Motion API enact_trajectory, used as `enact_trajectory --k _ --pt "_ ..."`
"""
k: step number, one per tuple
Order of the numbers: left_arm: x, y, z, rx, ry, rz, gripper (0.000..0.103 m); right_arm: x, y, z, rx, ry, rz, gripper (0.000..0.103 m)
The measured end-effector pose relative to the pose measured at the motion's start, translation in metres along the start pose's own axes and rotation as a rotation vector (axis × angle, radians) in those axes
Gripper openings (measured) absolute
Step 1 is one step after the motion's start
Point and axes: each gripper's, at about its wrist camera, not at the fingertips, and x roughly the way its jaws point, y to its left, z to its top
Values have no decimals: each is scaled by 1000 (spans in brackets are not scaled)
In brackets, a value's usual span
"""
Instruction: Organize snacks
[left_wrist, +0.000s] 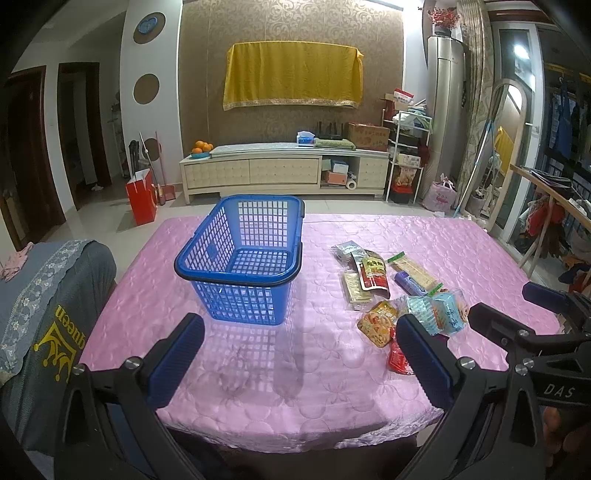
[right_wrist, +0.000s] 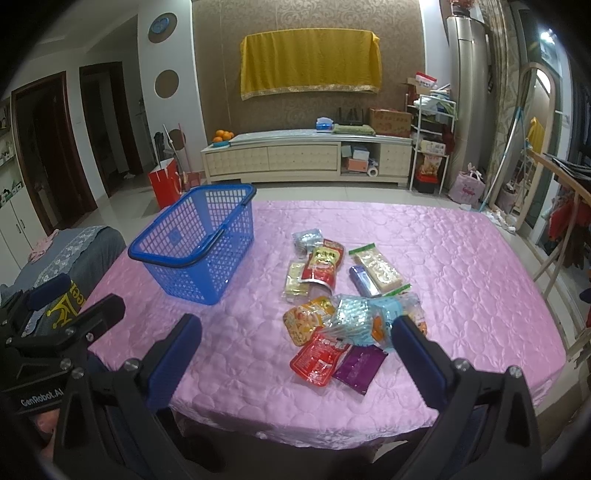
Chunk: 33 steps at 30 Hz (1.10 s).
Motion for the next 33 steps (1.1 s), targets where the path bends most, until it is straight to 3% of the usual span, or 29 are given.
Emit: enact_trajectory --k 33 --pt "-1 -1 3 2 0 -15 103 -2 -2 -1 9 9 8 103"
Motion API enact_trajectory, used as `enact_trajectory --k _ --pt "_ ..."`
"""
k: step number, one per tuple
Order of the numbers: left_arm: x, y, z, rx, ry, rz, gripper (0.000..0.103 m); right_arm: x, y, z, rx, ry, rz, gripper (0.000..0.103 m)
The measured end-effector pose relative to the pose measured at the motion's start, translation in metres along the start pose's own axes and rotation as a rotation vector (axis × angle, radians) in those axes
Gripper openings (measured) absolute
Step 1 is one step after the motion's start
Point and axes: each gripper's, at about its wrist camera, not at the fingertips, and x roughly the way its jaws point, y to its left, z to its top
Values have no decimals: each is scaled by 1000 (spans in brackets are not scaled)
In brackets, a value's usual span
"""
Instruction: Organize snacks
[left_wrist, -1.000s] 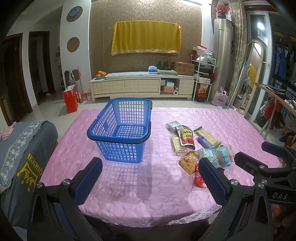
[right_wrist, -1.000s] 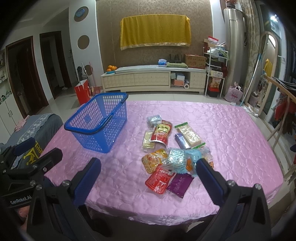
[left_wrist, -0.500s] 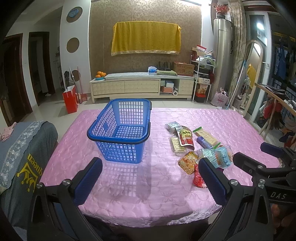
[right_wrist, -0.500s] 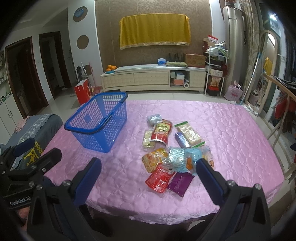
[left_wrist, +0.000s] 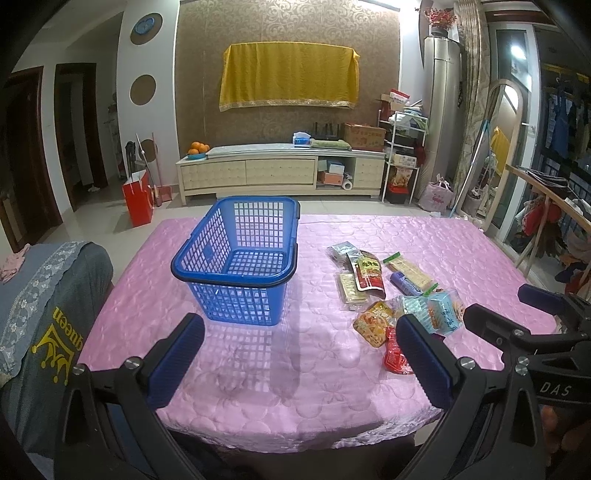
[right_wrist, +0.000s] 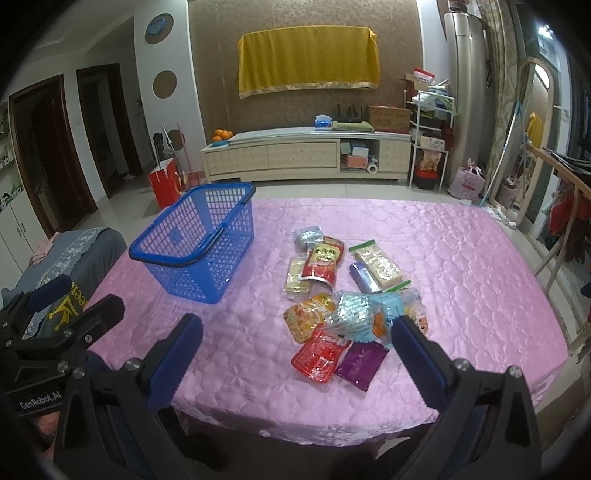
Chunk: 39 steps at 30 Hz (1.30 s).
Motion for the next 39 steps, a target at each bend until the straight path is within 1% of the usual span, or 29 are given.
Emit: enact_trajectory --k 9,15,19,22,25,26,28,31,34,39 --pt "1 -1 4 8 -5 -2 103 0 -1 2 4 -5 -2 103" --pt "6 -7 13 24 -15 10 103 1 -4 13 7 -15 -11 103" --pt "13 -13 24 32 -24 22 103 2 -8 24 -6 -35 -39 103" --pt "18 -17 35 38 -37 4 102 2 -15 37 -10 -60 -65 103" --pt "24 -24 48 45 -79 -18 103 3 -26 52 3 -81 -86 103" --pt "27 -27 51 48 -76 -24 103 5 -32 57 14 -86 -83 103" --pt "40 -32 61 47 -64 -35 103 8 -42 65 33 -91 -83 103" --pt "57 -38 70 39 -38 -49 103 18 -59 75 47 -66 -110 103" --pt "86 -45 77 28 32 -72 103 36 -75 81 40 -25 -110 103" --pt "125 -65 78 44 108 -81 102 64 -95 76 17 35 -136 103"
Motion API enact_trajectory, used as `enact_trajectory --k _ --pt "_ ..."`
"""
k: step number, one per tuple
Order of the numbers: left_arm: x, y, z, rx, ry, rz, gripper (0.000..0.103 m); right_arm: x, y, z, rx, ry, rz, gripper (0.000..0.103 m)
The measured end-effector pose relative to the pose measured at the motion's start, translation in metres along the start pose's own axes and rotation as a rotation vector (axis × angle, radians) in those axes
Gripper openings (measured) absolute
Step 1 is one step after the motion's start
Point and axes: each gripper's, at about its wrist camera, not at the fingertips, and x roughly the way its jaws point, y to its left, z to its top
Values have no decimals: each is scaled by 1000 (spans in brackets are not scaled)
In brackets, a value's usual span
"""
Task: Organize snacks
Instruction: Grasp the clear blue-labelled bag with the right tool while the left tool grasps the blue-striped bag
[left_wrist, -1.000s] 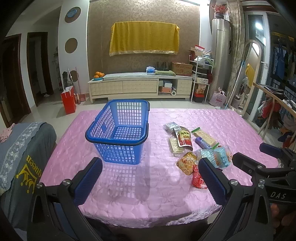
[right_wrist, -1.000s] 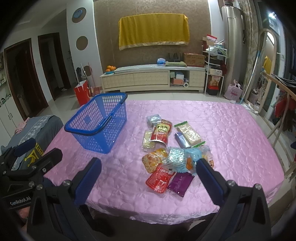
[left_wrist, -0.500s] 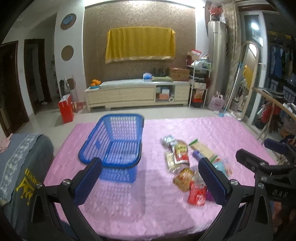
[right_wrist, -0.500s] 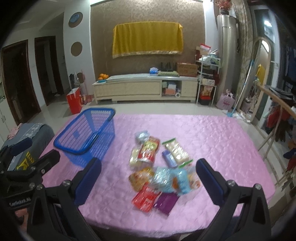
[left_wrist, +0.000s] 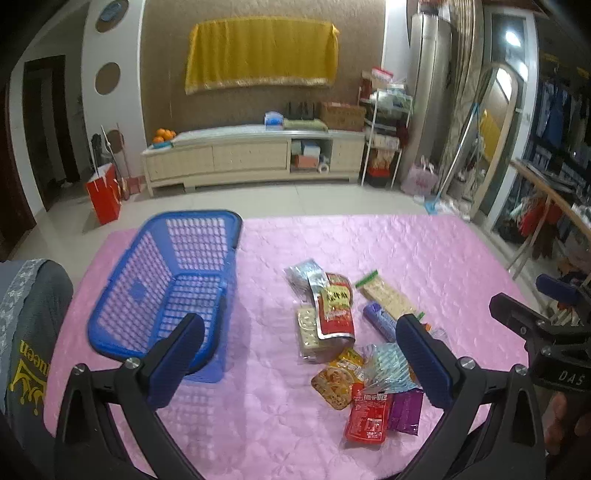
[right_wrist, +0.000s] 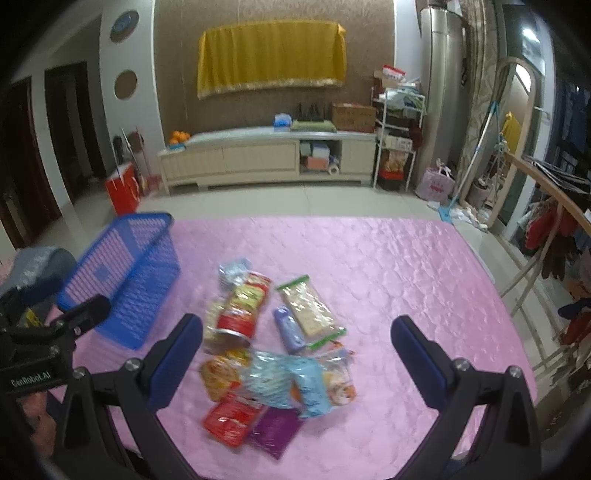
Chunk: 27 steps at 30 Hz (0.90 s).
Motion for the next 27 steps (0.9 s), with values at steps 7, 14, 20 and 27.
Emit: enact_trajectory --k 7,14,20,27 --pt "50 -28 -10 32 105 -18 103 44 -26 -15 14 114 -3 103" --pt "90 -47 -34 61 217 -51 102 80 -30 -47 -69 211 19 94" --pt "111 -56 -48 89 285 -84 102 115 -41 -67 -69 319 87 92" --pt "131 -64 -57 110 339 -89 103 143 -48 -78 -93 379 141 92"
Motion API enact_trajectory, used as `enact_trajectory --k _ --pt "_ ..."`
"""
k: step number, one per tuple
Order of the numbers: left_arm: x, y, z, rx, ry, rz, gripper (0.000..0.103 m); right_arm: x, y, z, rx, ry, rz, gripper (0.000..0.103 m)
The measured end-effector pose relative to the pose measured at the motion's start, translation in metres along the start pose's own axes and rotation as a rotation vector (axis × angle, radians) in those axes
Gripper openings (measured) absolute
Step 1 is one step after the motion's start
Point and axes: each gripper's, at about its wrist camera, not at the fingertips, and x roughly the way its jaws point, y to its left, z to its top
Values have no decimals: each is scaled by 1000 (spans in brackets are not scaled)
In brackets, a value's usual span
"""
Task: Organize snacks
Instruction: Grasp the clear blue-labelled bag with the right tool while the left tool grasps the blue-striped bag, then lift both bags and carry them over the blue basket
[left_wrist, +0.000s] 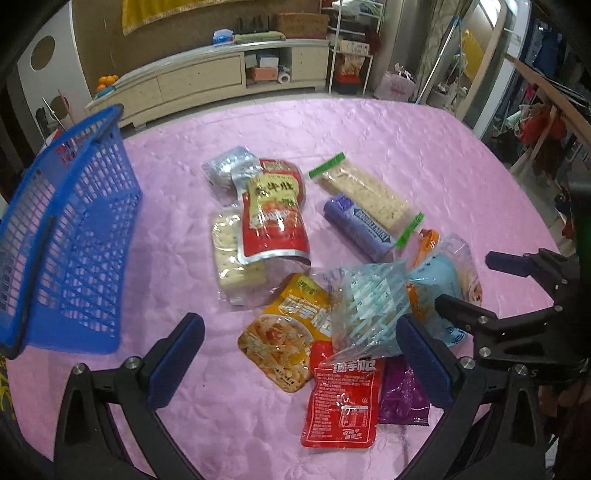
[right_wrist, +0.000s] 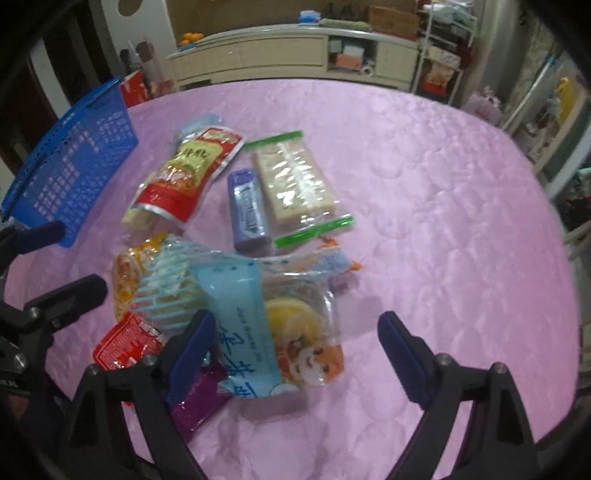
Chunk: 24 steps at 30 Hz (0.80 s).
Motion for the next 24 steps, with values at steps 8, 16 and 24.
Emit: enact_trajectory --k 8,16,24 --pt "18 -7 -3 26 40 -3 103 24 10 2 -60 49 8 87" --pt "14 -11 -2 16 55 -44 103 4 -2 -6 32 2 27 71" --pt "27 -29 7 39 83 -70 103 -16 -25 -10 110 -11 4 71"
